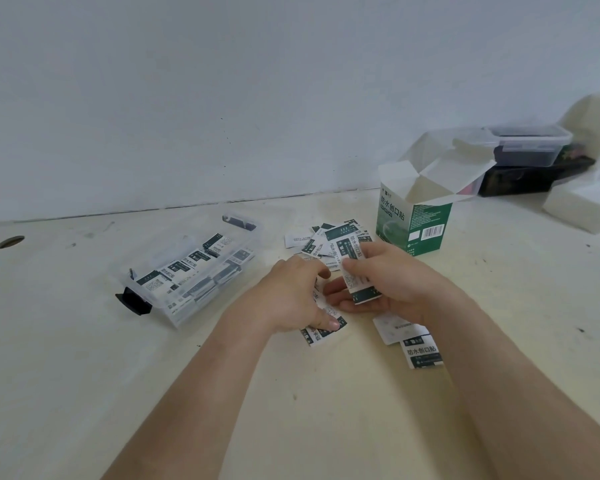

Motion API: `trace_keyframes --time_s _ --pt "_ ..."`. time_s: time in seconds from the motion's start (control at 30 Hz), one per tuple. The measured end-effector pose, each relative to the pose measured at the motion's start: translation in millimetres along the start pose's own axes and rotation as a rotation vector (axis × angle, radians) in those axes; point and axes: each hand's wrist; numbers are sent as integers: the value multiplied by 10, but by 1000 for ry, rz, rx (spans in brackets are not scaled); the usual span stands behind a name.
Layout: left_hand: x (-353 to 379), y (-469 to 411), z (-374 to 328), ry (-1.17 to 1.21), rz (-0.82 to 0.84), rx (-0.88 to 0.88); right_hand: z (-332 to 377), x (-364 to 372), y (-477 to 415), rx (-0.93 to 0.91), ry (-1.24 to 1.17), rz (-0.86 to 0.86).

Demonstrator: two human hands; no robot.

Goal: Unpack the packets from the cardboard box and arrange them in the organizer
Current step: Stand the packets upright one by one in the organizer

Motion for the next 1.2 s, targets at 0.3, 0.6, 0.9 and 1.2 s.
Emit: trace_keyframes --time_s 0.3,0.6,0.9,1.2 --pt "-29 84 91 36 -7 -98 -2 49 30 -105 188 15" --pt "-55 149 73 -45 -48 -156 10 186 63 -207 398 35" --pt "-71 171 121 -25 -13 -150 -25 147 25 -132 332 87" --pt "-150 212 143 84 67 -41 -21 133 31 -125 131 101"
Point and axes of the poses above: each hand's wrist, its own y-axis away from the middle knuckle, its own x-axis out of the palm, z = x × y, and after that the axes turned 5 degrees about -x, right-handed
